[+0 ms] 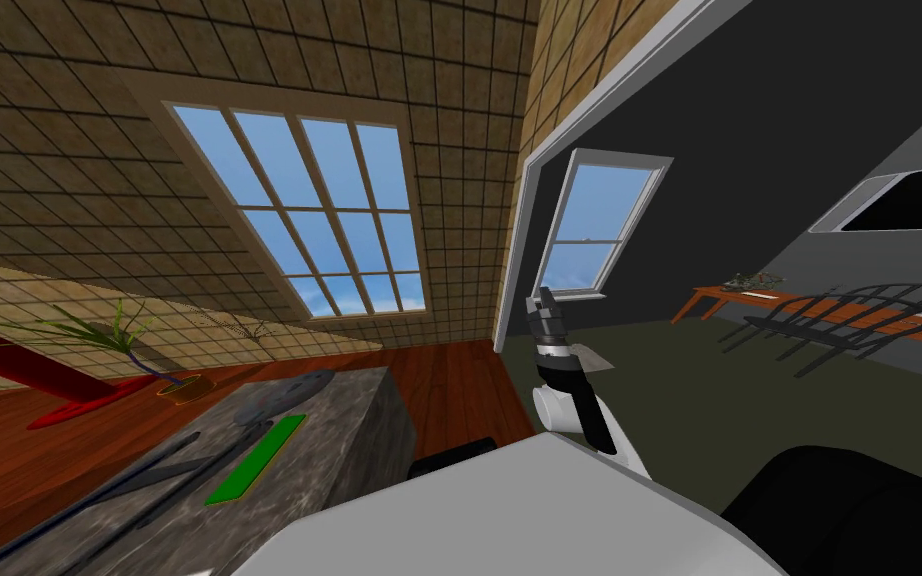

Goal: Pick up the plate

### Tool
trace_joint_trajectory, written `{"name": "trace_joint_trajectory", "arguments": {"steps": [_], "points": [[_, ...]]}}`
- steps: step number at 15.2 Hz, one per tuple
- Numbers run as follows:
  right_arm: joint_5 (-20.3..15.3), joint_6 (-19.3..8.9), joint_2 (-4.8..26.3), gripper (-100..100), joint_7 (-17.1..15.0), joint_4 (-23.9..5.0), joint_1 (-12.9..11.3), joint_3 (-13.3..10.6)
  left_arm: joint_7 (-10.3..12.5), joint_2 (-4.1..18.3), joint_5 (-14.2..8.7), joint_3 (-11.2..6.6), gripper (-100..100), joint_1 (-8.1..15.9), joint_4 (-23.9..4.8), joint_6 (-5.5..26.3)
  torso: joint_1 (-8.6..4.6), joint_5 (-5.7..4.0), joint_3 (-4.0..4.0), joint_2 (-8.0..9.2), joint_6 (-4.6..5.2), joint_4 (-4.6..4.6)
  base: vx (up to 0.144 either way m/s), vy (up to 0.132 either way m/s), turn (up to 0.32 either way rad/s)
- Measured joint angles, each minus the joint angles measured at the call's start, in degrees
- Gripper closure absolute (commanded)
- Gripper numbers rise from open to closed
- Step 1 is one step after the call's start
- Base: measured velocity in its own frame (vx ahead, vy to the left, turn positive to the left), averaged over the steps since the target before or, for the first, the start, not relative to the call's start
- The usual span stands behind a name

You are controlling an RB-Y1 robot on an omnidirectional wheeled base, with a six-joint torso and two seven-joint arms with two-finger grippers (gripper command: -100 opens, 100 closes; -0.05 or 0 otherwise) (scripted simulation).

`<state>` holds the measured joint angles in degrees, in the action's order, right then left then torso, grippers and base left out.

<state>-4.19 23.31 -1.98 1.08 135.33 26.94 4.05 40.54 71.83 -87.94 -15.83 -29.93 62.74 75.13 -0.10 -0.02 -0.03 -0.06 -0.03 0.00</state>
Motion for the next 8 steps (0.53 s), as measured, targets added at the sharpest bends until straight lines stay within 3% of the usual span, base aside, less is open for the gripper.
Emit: {"name": "trace_joint_trajectory", "arguments": {"steps": [1, 2, 8], "points": [[0.00, 0.00, 0.00, 0, 0.00, 0.00, 0.00, 0.00, 0.20, 0.65, -0.37, 0.02, 100, 0.13, 0.09, 0.27, -0.01, -0.02, 0.01, 0.02, 0.00, 0.00, -0.011, -0.003, 0.024], [0.00, 0.00, 0.00, 0, 0.00, 0.00, 0.00, 0.00, 0.32, 0.86, -0.50, 0.01, -100, 0.17, 0.12, 0.44, -0.02, 0.00, 0.02, 0.03, 0.00, 0.01, 0.037, -0.079, 0.055], [0.00, 0.01, -0.02, 0, 0.00, 0.01, 0.02, -0.02, 2.97, 1.10, 1.26, -1.36, -100, 0.69, -4.27, -2.46, -0.98, -0.22, -0.35, -0.62, 0.00, -0.14, 0.137, -0.215, 0.073]]}}
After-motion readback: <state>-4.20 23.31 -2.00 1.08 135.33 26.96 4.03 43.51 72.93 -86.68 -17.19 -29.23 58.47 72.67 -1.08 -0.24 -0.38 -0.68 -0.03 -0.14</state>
